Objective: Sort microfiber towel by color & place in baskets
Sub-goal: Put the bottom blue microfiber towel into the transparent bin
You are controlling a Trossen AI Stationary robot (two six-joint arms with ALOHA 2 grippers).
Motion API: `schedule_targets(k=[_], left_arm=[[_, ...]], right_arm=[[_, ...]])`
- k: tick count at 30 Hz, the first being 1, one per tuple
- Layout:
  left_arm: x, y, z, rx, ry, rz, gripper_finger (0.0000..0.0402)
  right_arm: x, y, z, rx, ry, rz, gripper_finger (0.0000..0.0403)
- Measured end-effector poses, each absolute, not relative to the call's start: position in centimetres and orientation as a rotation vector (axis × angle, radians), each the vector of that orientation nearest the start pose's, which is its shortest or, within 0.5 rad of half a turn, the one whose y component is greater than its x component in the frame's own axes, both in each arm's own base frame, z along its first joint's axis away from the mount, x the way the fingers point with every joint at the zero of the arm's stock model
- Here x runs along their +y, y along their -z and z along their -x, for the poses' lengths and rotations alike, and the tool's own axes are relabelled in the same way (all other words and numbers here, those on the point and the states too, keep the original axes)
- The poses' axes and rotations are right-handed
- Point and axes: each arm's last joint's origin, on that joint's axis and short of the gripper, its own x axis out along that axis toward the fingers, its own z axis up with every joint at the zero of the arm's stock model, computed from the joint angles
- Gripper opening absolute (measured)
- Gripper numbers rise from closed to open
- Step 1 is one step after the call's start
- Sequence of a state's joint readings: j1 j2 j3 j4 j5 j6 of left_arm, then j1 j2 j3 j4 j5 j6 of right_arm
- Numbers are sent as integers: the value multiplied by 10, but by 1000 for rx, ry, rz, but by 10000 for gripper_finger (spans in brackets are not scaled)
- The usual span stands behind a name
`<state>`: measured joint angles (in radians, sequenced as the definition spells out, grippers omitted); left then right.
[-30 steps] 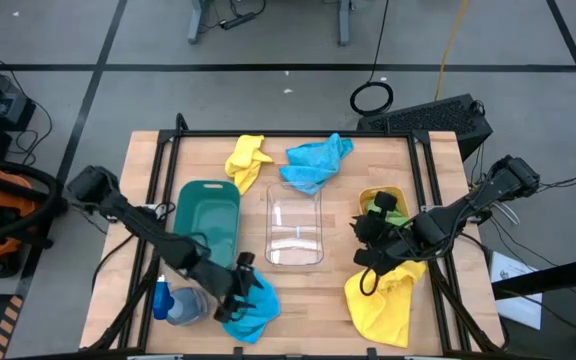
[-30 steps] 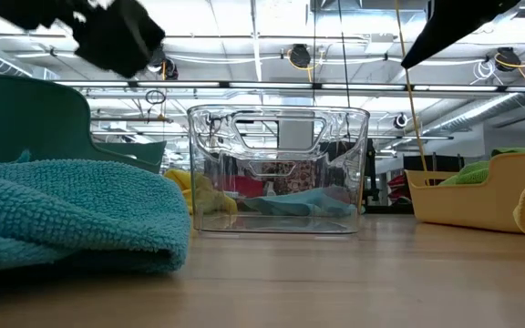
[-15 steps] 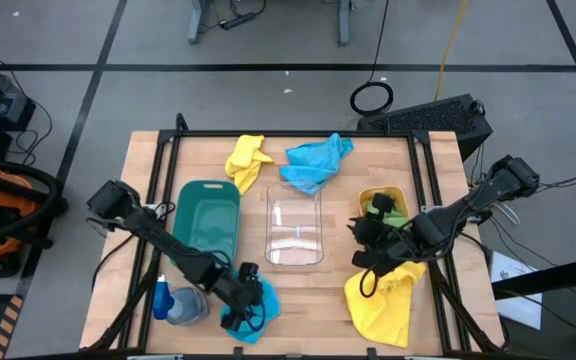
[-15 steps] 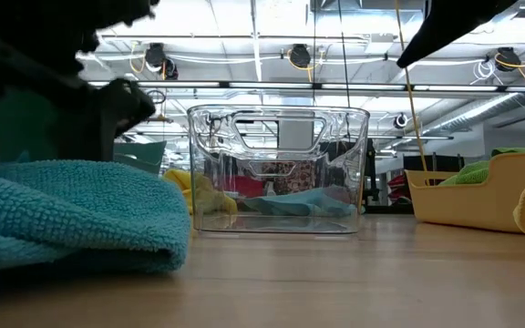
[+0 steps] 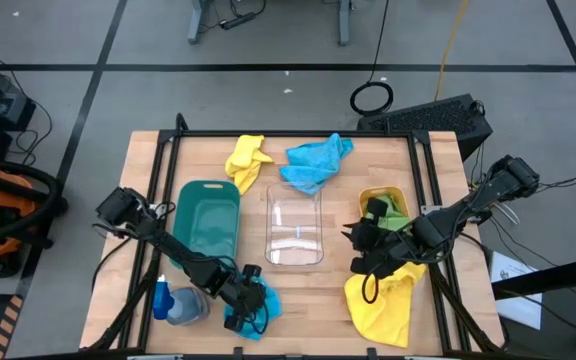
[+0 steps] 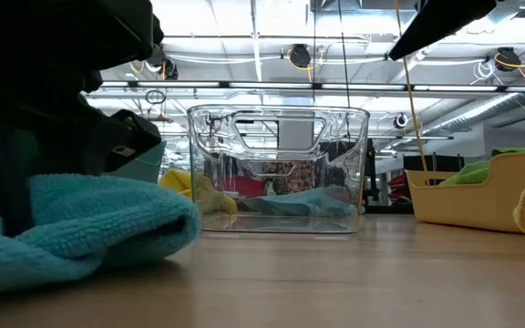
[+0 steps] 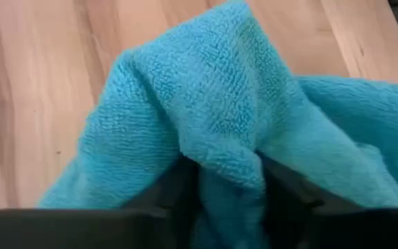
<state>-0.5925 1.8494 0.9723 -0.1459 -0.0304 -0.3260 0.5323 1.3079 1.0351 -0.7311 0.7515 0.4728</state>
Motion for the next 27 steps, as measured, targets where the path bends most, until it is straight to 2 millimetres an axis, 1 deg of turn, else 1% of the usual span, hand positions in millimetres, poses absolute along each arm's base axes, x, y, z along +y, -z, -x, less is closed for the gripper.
schedule_targets(k=[3,4,5,8,11,14,17,20,22,27], left_arm=[[-191,-133,-286,1045,344,-23,38],[-191,-137,-285,1039,346,-20,23],[-190,-143,-284,1026,349,-15,18],[-191,-168,-284,932,363,-7,32],[-190,-186,-281,848,353,-33,41],[-186,-207,-278,757,321,-44,34],[-180,-223,-274,686,260,-88,22],[-172,-238,-271,625,229,-125,19],[-166,-247,-271,582,195,-142,20],[-148,-255,-277,543,92,-179,22]], right_arm=[[113,-276,-228,723,333,175,66],[115,-275,-230,724,309,186,66],[118,-274,-233,717,290,197,66],[127,-271,-242,683,245,229,66],[139,-263,-257,642,191,297,67],[151,-248,-272,628,122,395,73],[160,-239,-287,569,97,433,88],[168,-233,-299,500,80,462,115],[174,-233,-306,432,68,469,137],[190,-229,-322,261,-5,528,217]])
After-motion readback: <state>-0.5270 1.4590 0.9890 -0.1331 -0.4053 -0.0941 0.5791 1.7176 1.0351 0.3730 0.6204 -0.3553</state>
